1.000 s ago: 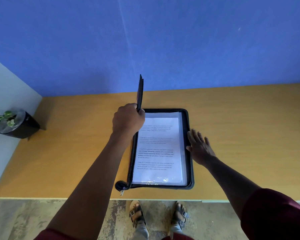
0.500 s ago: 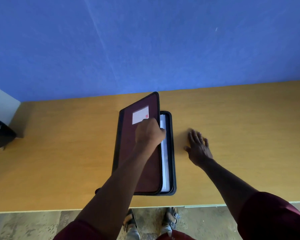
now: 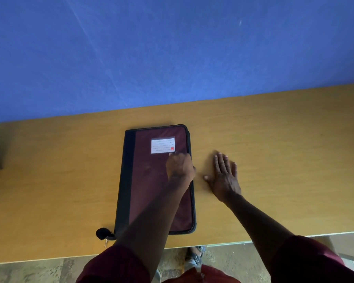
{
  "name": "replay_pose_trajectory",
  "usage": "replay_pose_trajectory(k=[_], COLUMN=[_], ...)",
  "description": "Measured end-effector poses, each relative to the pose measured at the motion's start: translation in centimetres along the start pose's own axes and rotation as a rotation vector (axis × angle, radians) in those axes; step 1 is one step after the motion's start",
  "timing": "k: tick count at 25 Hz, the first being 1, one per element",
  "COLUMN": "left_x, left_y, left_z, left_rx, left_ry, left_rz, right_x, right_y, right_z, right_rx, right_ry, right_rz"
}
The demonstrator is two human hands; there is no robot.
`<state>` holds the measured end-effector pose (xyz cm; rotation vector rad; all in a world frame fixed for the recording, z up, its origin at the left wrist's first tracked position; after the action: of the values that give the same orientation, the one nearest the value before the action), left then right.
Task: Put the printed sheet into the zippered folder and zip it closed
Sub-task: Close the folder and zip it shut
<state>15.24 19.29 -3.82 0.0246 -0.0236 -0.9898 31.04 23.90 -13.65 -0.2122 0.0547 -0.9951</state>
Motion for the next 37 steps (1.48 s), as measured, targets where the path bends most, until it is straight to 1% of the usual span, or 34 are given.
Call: replay_pose_trajectory(k=[4,10,13,15,18,21,25,29,32,34,37], left_x=[-0.1,-0.4,-0.5,0.1,1.9,4.2,7.5,10.8,13.3,14.9,16.8], left_y=[0.4,0.9,0.8,0.3,-1.0,-3.0,-6.2,-10.0,-13.5,-16.0,-19.7], left_z=[-1.8,-3.2,-2.8,-2.8,-3.4,-4.3,-5.7,-6.2,-6.0,-5.9,-5.4], left_rx=[-0.060,-0.135,-0.109,-0.071,0.003,0.102,0.139,0.148,0.148,0.153,0.194], left_ry=[-0.028,-0.072,-0.051,-0.038,-0.029,0.004,0.007,0.022,0.032,0.027,0.026], left_rz=[-0.031,-0.059,-0.065,-0.035,-0.037,-0.104,-0.178,-0.215,-0.234,-0.233,-0.232], right_x=[0.0,0.0,0.0,0.1,0.7,1.6,3.2,5.3,7.3,8.7,10.9], right_y=[0.0,-0.1,0.0,-0.3,-1.3,-2.5,-4.6,-7.6,-10.0,-11.4,-14.0], right_z=[0.1,0.2,0.5,0.8,1.4,1.8,1.5,0.7,0.4,0.3,-0.1], right_rx=[0.022,0.053,0.060,0.048,-0.038,-0.133,-0.219,-0.304,-0.391,-0.391,-0.268], right_ry=[0.037,0.042,0.043,0.035,0.035,0.017,-0.002,0.023,0.075,0.084,0.081], right_rz=[0.004,-0.003,-0.014,-0.035,-0.107,-0.186,-0.257,-0.285,-0.298,-0.317,-0.269])
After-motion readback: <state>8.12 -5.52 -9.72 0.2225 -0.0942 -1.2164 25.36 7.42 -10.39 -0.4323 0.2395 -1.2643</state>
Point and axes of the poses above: each hand's wrist, its own x-axis away from the middle knuckle, its own z-axis out of the back of the hand, y = z × x, the point moved 8 cm from there along -x, towards the middle knuckle, and after that the axes turned 15 degrees about y, right-handed, at the moved point
